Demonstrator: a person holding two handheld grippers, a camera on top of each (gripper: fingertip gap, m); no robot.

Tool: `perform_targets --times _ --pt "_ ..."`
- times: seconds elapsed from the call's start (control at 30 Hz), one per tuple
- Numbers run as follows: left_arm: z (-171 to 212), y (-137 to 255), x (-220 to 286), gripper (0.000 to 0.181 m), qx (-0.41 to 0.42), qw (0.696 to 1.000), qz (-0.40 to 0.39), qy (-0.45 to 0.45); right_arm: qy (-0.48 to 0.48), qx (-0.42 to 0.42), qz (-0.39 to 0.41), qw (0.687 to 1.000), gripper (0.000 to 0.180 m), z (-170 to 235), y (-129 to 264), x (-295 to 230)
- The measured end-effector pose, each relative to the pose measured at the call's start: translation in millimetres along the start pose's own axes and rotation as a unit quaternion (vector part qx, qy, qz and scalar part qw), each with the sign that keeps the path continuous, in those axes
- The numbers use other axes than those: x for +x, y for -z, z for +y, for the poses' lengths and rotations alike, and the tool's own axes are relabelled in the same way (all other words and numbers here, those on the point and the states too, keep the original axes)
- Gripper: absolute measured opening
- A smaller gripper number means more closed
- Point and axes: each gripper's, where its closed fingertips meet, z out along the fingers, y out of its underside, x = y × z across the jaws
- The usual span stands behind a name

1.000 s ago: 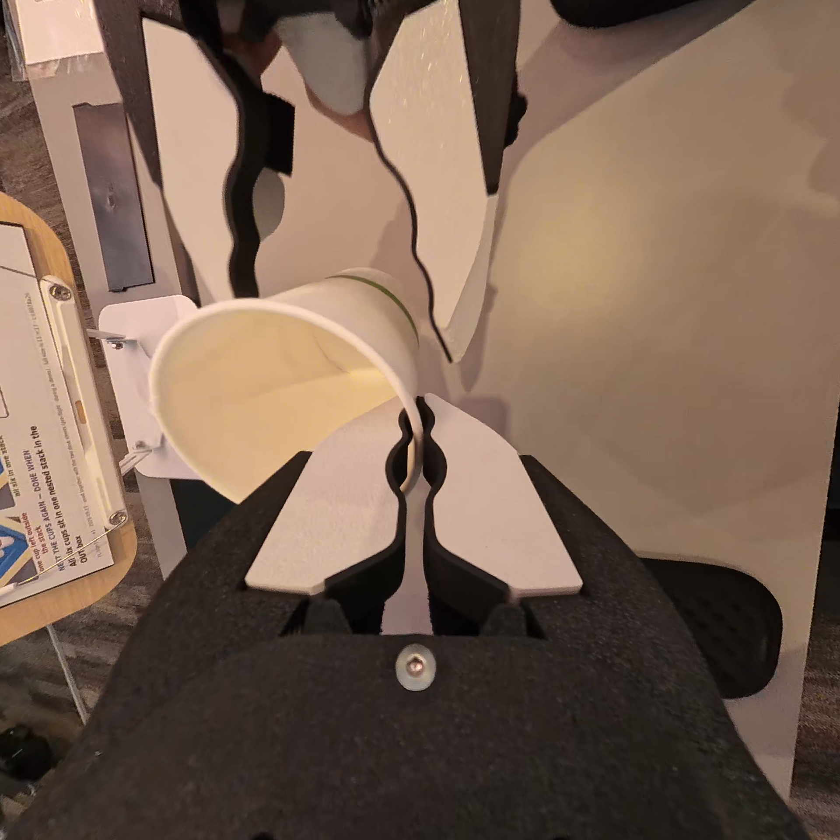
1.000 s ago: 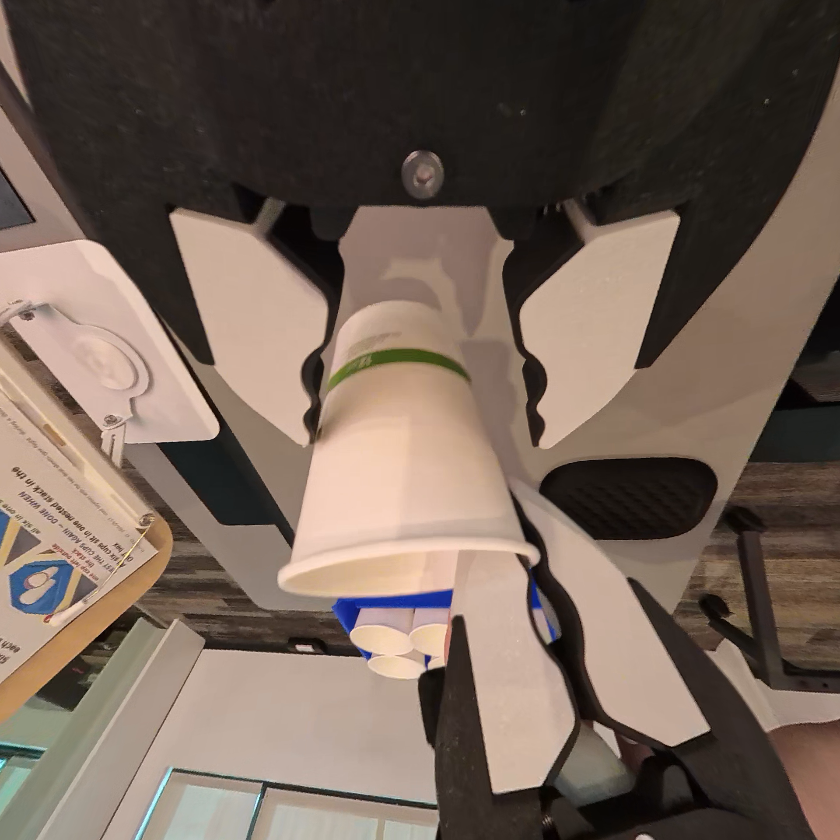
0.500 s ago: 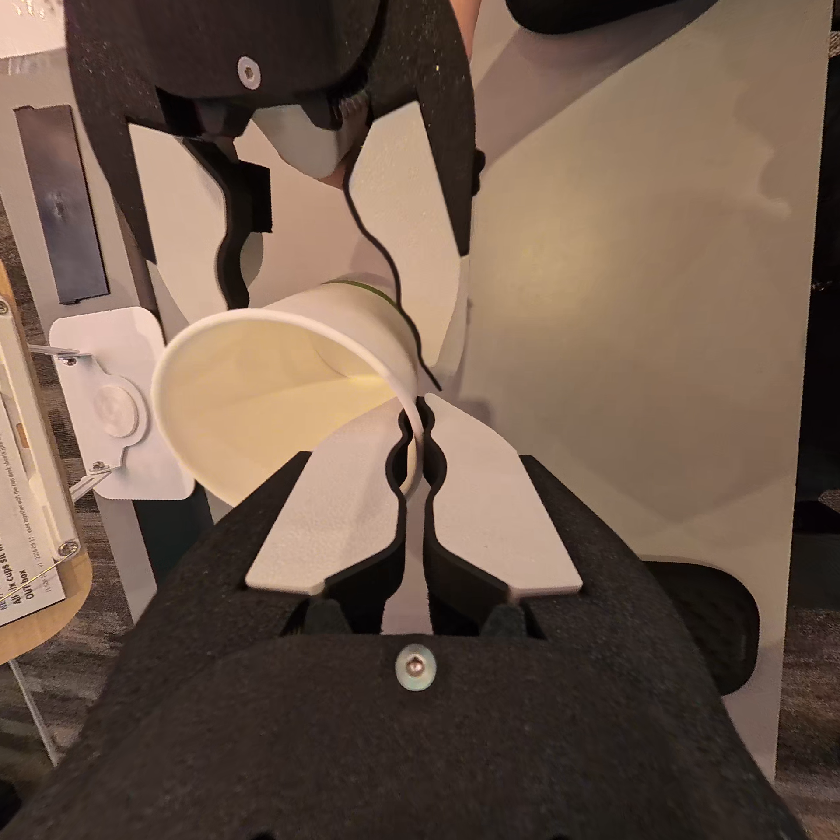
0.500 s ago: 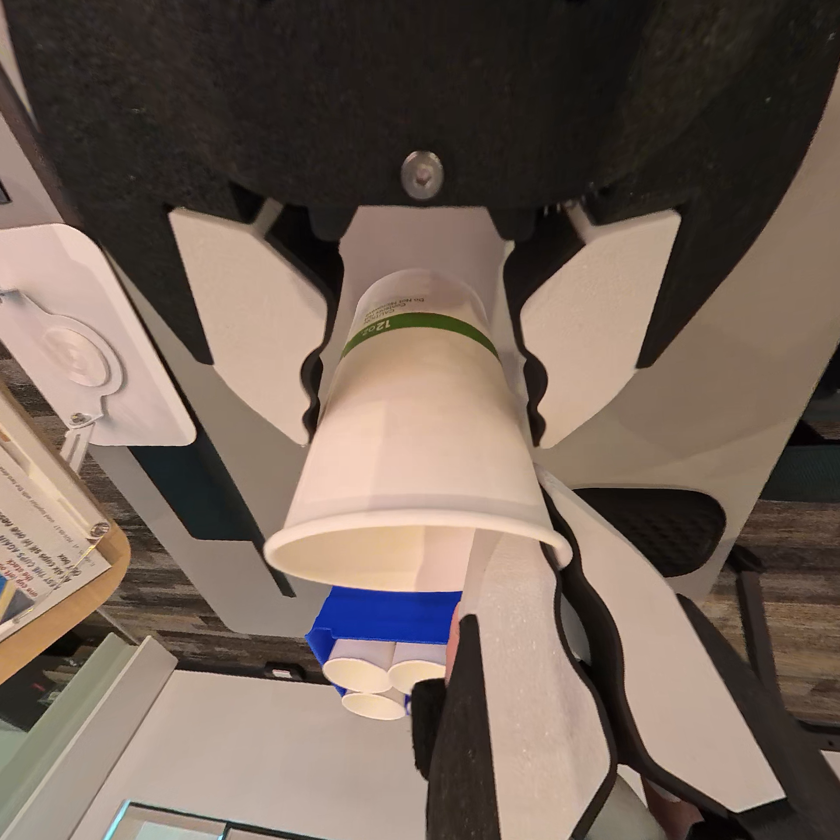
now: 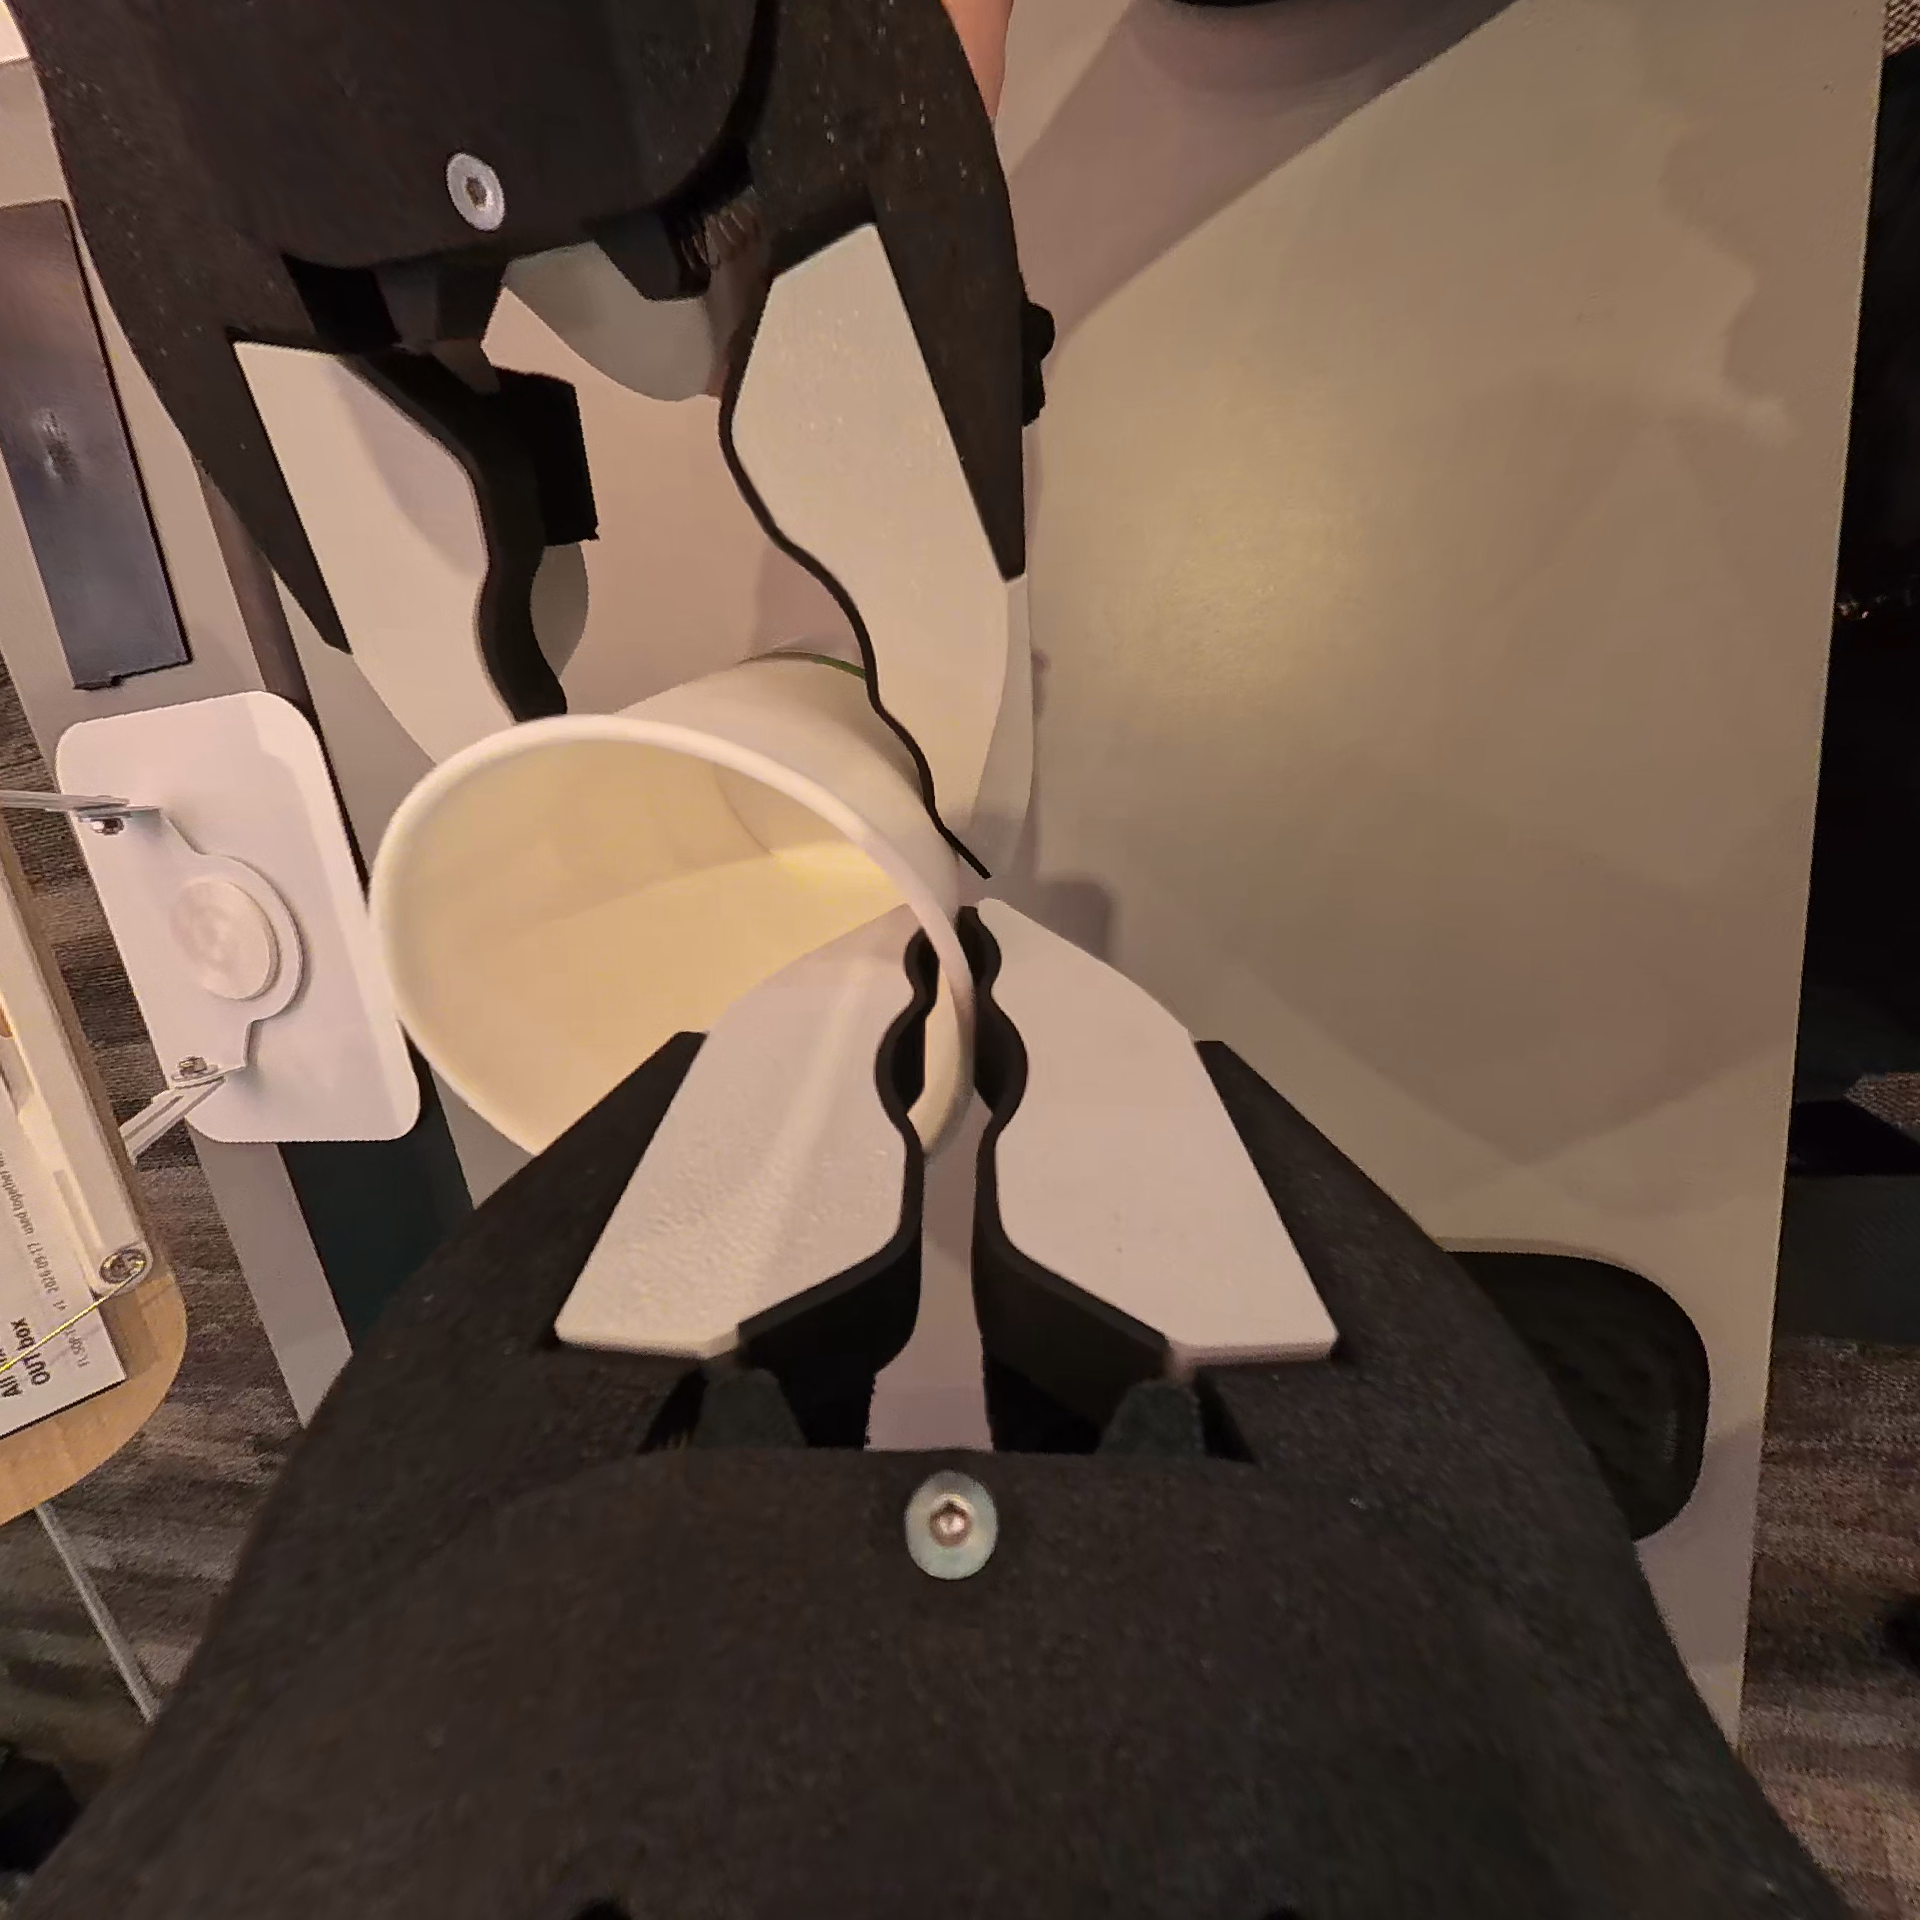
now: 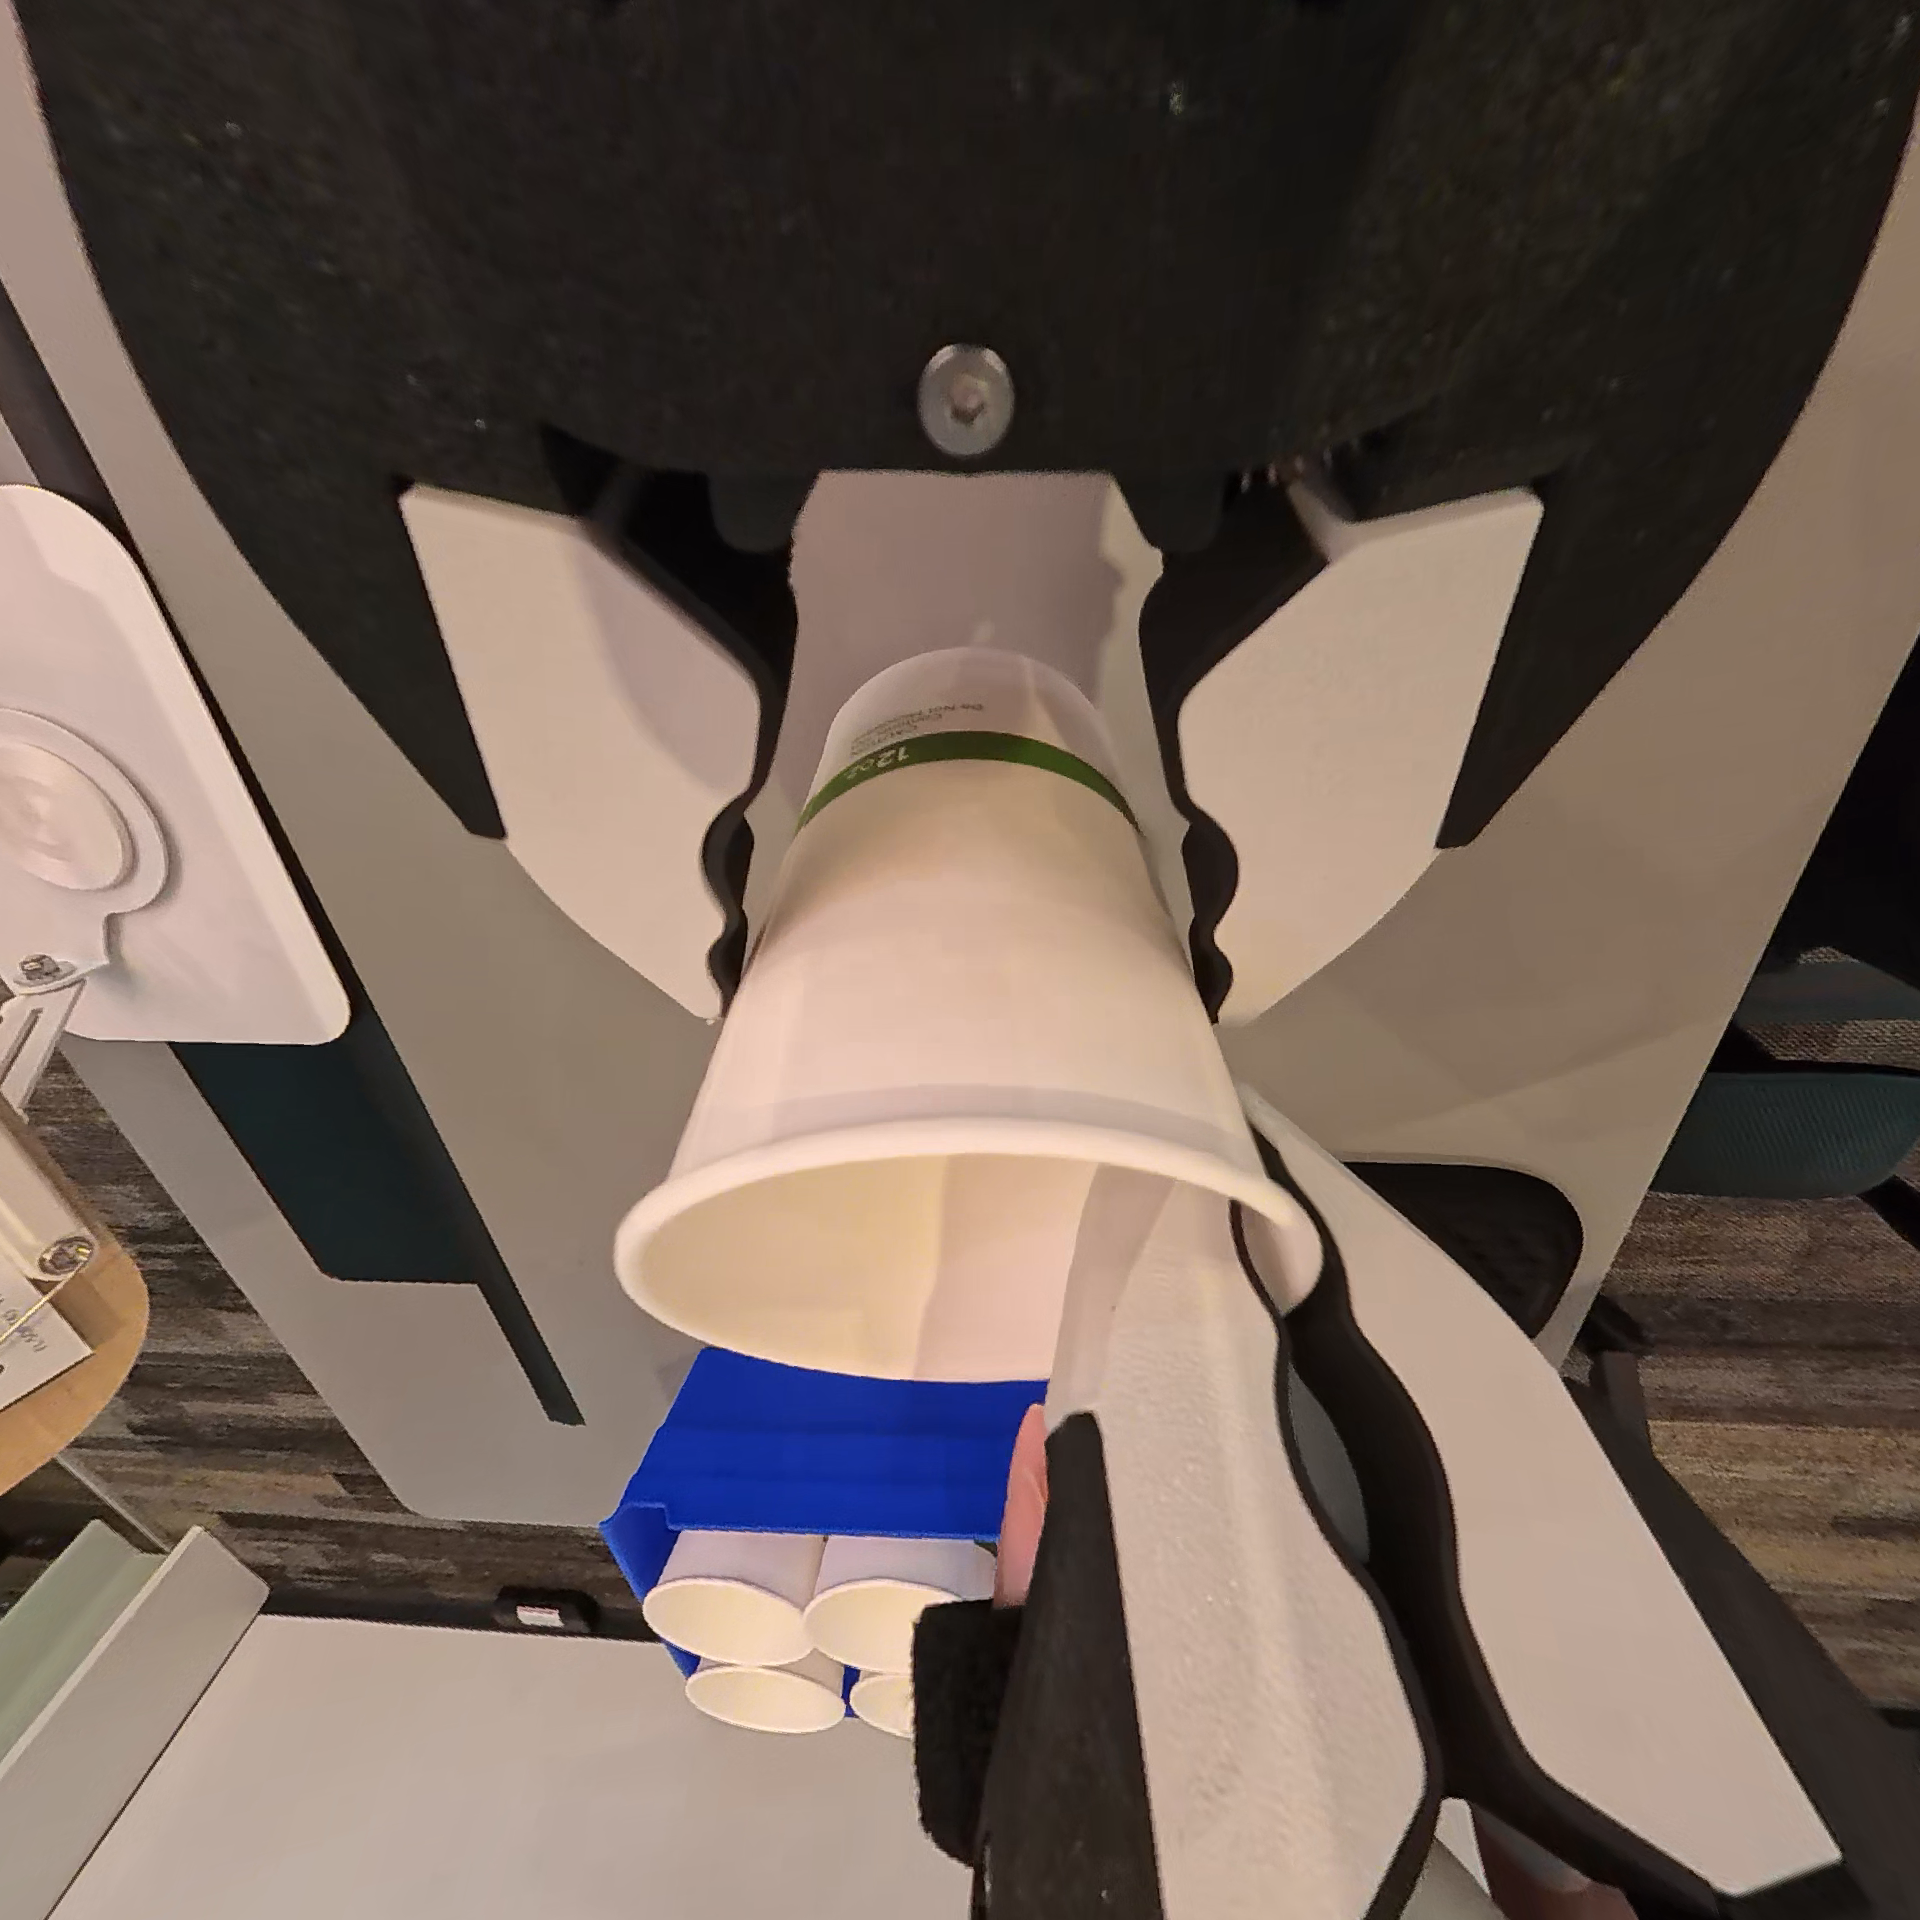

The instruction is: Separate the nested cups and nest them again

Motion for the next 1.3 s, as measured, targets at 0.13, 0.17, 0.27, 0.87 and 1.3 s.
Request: perform_targets --times 0.13,0.17,0.27,0.87,1.3 --pt "-0.1 -0.8 -0.5 0.0 -0.002 1.0 -0.003 0.001 0.002 -0.008 0.013 1.0 0.083 1.1 1.0 2.3" --pt "-0.2 -0.8 -1.1 0.0 -0.002 1.0 -0.007 -0.001 0.006 -0.009 0.018 1.0 0.084 0.7 1.2 2.9" --pt "-1.6 0.9 -1.5 0.0 0.001 1.0 -0.009 -0.002 0.012 -0.009 0.016 1.0 0.091 -0.5 0.3 0.0" --pt "-8.6 3.7 0.6 0.0 0.003 0.999 -0.023 -0.021 0.005 -0.005 0.0 1.0 0.09 3.1 -4.5 -0.5" --pt "-5.6 3.0 2.2 0.0 0.002 0.999 -0.03 -0.03 -0.018 0.019 -0.02 0.999 0.098 -2.0 -7.5 -6.0"
